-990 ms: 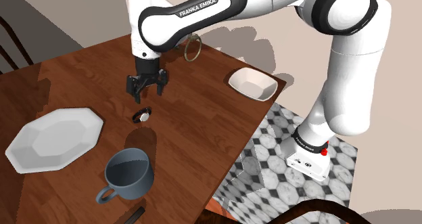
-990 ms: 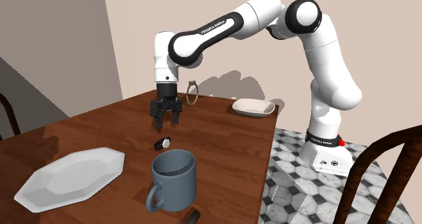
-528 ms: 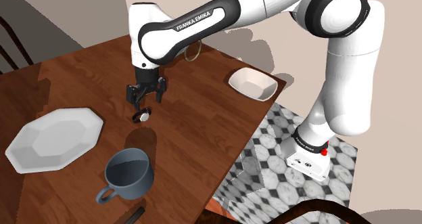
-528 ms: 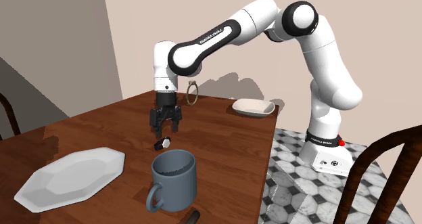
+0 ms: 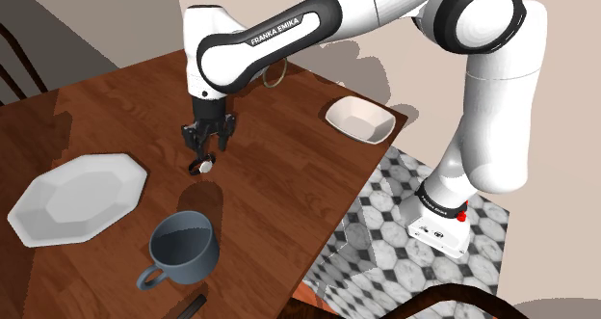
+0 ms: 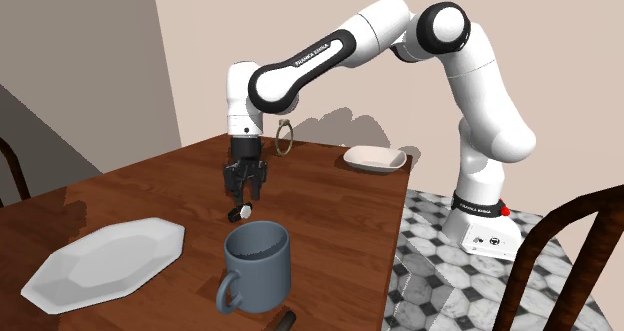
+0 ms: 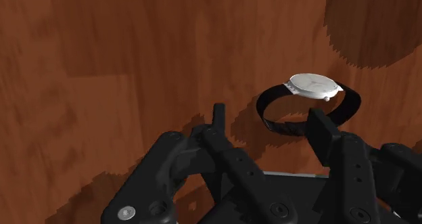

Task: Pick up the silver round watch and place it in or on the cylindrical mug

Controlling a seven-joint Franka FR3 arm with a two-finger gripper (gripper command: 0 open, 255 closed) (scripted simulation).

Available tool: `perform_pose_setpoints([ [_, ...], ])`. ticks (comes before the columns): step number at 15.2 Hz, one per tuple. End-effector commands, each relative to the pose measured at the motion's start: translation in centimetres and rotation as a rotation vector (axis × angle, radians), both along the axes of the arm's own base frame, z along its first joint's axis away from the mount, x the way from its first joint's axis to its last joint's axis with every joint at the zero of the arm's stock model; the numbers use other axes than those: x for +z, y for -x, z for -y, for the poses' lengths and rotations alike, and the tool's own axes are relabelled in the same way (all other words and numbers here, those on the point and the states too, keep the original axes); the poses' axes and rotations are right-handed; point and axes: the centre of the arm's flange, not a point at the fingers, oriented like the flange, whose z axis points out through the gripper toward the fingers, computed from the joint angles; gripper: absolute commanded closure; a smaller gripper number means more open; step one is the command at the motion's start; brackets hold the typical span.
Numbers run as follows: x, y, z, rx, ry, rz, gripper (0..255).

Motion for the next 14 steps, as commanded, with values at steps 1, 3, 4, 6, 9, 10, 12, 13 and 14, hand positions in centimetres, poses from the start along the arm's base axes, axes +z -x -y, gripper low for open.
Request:
perform_pose_setpoints([
  [1,0.0,0.0,0.0,0.000,0.000,0.000,255],
  [3,0.0,0.0,0.0,0.000,0.000,0.000,255],
  [4,0.0,0.0,0.0,0.000,0.000,0.000,255],
  [6,0.0,0.0,0.0,0.000,0.000,0.000,255],
  [9,0.0,0.0,0.0,0.000,0.000,0.000,255],
  [10,0.5,0.0,0.0,0.000,0.000,0.000,255],
  [12,1.6,0.0,0.0,0.000,0.000,0.000,255],
  [13,2.1,0.0,0.0,0.000,0.000,0.000,255],
  [14,2.6,0.0,0.0,0.000,0.000,0.000,255],
])
